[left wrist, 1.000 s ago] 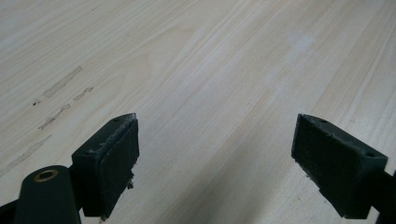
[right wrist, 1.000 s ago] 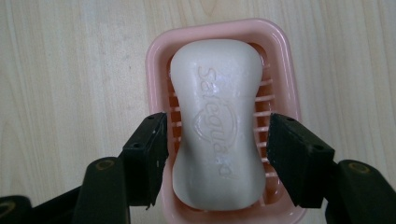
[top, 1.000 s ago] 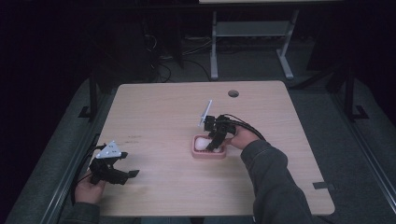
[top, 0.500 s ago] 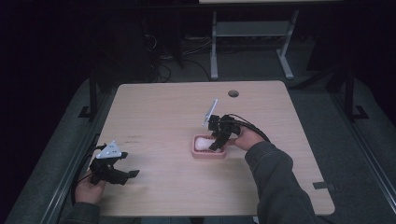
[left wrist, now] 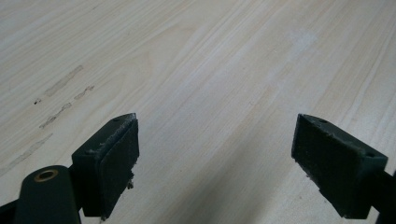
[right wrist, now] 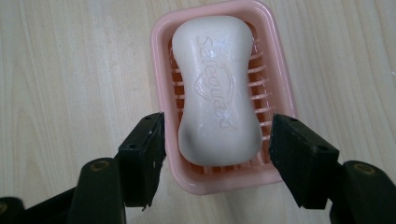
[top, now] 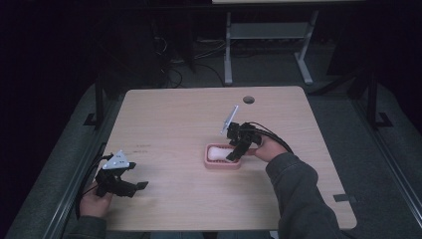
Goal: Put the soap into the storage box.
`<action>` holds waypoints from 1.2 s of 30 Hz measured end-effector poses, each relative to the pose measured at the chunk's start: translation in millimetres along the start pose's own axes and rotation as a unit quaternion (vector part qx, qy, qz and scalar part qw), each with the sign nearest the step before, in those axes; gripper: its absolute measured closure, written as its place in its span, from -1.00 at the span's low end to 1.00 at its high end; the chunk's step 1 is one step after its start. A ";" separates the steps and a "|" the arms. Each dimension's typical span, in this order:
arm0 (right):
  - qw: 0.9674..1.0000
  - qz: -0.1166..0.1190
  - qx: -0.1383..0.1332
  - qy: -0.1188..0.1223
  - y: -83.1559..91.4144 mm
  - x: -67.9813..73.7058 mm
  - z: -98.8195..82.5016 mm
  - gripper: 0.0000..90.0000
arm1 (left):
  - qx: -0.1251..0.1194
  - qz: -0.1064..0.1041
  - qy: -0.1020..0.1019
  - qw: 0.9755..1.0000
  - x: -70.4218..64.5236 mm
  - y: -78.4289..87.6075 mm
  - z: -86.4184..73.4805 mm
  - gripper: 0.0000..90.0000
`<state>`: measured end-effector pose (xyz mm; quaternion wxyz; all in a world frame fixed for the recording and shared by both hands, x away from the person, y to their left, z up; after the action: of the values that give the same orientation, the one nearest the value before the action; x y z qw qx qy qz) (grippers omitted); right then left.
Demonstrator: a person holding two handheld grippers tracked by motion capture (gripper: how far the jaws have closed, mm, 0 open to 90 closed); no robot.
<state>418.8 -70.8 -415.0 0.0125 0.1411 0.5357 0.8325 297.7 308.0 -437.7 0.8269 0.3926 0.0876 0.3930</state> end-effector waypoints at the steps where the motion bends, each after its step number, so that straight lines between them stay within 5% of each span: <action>1: 1.000 -0.001 -0.004 0.000 1.2 0.6 -0.8 -0.22 | 0.000 -0.001 0.000 1.000 -0.2 0.0 0.0 -0.67; 36: 1.000 -0.016 -0.013 -0.006 19.7 15.1 -24.6 -0.25 | -0.001 0.000 -0.002 1.000 -0.8 0.5 0.1 -0.67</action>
<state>400.8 -98.5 -403.6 0.0308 0.1371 0.5266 0.8384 296.9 307.6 -437.4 0.8276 0.3922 0.0852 0.3924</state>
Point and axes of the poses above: each handheld gripper's, and its own axes: y roughly backward along the jaws, z roughly out of its top, x roughly to its left, the point moved 2 cm from there along -y, roughly forward along the jaws, and after that the axes turned 11 degrees about z, right-handed, at the moved point
